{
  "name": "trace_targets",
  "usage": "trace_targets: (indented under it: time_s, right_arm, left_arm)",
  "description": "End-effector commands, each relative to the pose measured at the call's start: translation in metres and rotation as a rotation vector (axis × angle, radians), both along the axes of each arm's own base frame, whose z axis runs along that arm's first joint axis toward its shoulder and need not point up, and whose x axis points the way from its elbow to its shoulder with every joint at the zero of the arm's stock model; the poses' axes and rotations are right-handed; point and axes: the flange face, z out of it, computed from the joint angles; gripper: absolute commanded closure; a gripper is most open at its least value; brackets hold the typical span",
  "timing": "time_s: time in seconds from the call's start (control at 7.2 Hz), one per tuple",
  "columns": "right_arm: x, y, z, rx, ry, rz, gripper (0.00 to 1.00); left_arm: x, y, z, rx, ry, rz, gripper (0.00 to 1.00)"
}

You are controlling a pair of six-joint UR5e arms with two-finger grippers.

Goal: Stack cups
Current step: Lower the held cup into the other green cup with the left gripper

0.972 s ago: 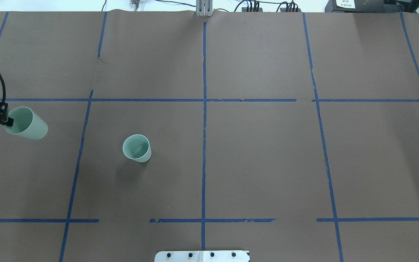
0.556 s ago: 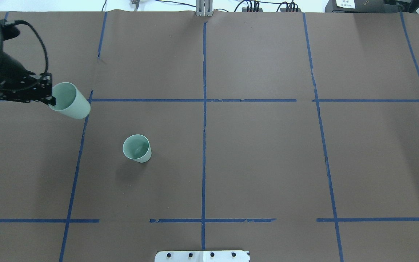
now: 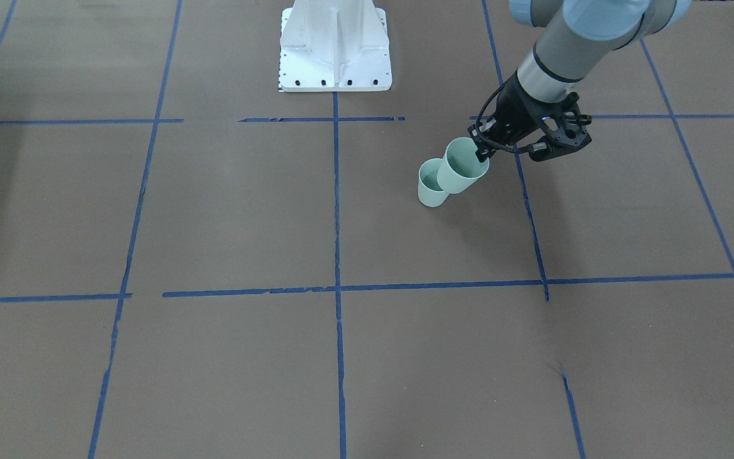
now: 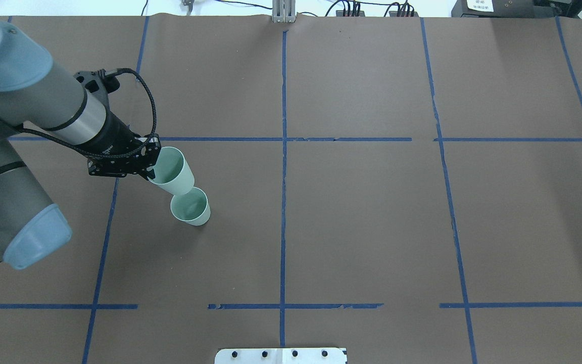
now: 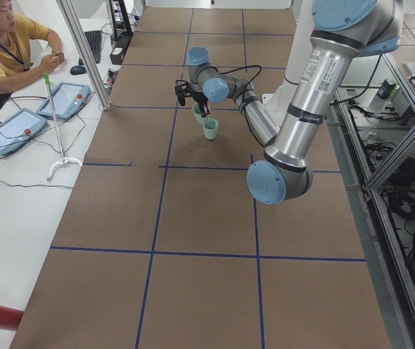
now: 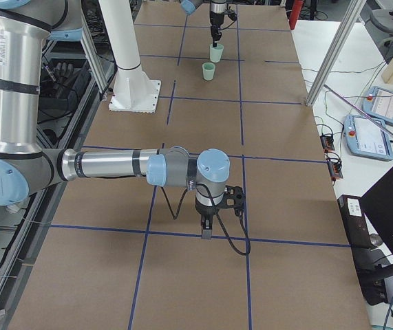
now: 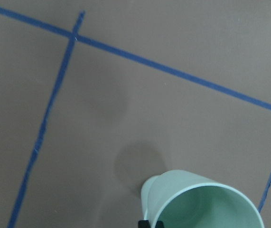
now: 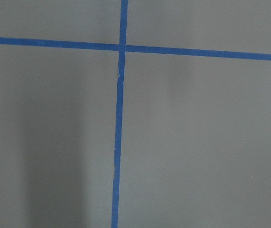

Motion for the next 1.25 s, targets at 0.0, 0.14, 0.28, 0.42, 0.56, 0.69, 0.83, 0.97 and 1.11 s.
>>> trace_targets:
  time_s: [0.0,0.14,0.28,0.42,0.56,0.69,0.83,0.97,1.11]
  right_arm:
    - [0.000,0.000,0.000,0.000,0.000,0.000,0.00]
    - [0.000,0.000,0.000,0.000,0.000,0.000,0.00]
    - [0.000,0.000,0.000,0.000,0.000,0.000,0.00]
    - [0.000,0.001,0.001,-0.002,0.000,0.000,0.00]
    - [0.001,0.000,0.000,0.000,0.000,0.001,0.00]
    - [0.000,0.000,0.000,0.000,0.000,0.000,0.00]
    - [0.001,0.000,0.000,0.000,0.000,0.001,0.00]
    - [0.000,0.000,0.000,0.000,0.000,0.000,0.00]
    - [0.001,0.000,0.000,0.000,0.000,0.001,0.00]
  left_arm:
    - [0.012,0.004,0.001,-0.005,-0.016,-0.009,1.00]
    - [0.016,0.007,0.003,-0.007,-0.018,-0.001,1.00]
    - [0.017,0.008,0.005,-0.009,-0.021,0.002,1.00]
    - [0.023,0.012,0.007,-0.014,-0.024,0.015,1.00]
    - [0.025,0.013,0.008,-0.015,-0.025,0.021,1.00]
    - [0.026,0.013,0.010,-0.018,-0.028,0.022,1.00]
    - [0.027,0.014,0.010,-0.018,-0.025,0.028,1.00]
    - [0.026,0.014,0.007,-0.012,-0.020,0.029,1.00]
    - [0.026,0.014,0.006,-0.012,-0.020,0.029,1.00]
